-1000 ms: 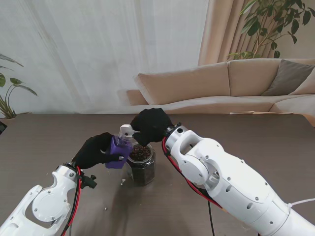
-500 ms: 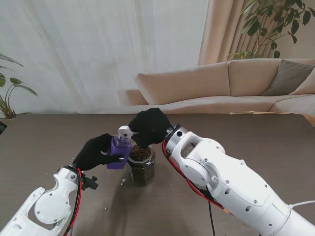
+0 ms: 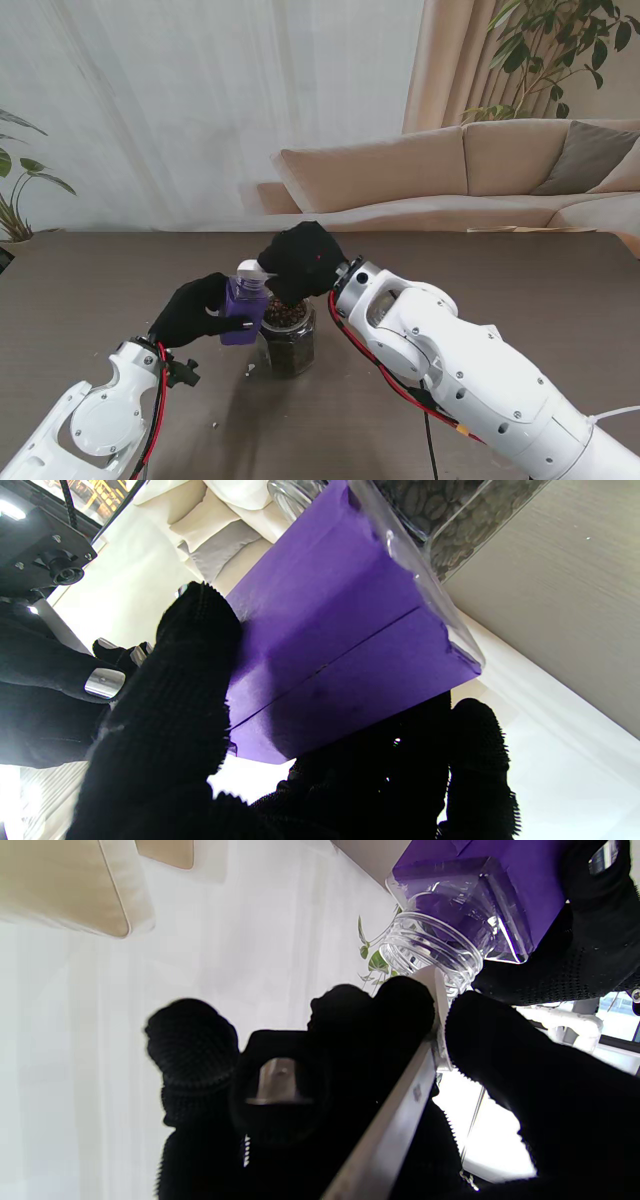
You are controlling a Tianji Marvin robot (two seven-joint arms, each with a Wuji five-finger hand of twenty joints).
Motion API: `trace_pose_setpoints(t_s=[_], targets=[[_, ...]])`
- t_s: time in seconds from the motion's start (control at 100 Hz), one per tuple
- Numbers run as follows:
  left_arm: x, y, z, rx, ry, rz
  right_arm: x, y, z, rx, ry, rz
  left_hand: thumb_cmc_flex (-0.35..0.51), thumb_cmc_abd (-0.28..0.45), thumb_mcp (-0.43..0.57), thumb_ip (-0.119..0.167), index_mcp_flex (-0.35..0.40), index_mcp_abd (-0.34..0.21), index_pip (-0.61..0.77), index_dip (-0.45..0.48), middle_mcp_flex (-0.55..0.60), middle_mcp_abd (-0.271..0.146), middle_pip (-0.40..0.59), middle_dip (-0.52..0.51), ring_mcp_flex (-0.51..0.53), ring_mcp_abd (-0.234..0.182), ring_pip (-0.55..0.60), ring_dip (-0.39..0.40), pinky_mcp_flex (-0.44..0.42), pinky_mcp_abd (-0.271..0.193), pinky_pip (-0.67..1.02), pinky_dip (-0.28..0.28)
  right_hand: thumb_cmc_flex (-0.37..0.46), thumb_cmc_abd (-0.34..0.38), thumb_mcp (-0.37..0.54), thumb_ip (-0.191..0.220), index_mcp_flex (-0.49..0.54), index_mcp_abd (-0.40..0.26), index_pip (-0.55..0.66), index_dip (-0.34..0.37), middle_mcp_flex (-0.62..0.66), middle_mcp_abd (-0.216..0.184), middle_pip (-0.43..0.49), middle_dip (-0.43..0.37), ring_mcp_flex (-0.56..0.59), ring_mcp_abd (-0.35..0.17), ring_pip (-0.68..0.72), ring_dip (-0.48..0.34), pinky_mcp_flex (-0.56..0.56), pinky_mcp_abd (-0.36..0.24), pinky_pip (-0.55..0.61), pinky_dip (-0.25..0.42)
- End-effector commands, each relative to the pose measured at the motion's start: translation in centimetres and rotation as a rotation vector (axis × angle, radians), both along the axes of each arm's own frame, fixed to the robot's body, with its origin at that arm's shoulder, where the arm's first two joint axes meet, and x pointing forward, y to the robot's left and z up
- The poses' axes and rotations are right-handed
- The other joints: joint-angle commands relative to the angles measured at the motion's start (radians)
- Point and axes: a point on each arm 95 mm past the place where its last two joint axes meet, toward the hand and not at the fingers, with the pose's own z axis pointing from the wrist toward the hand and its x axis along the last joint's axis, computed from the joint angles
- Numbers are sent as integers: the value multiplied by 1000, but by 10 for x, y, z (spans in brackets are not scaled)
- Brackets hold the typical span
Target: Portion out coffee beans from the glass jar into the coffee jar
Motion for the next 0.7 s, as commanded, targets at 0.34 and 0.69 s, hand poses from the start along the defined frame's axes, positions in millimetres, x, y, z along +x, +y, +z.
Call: trace_pose_setpoints(t_s=[0.34,0.69], targets=[[-4,0,-2,6,14,2,6,-8,0,114,194,-98,195,134,338,73,87,-42,395,63,80,-77,72,22,23,34,-8,4,-26,-61,47,16,-11,17,22,-11,-19,-21,24,-3,0,39,10,-8,11,-130,4,-3,-6,-13,-7,12],[-10,7,1,15,18,24,25,-20,-2,114,320,-238,194,134,341,71,86,-42,395,64,79,-78,73,23,23,33,-7,5,-27,-59,45,14,-5,18,15,-9,-21,-8,27,-12,0,47,11,-10,11,-121,7,-2,-8,2,-5,17]])
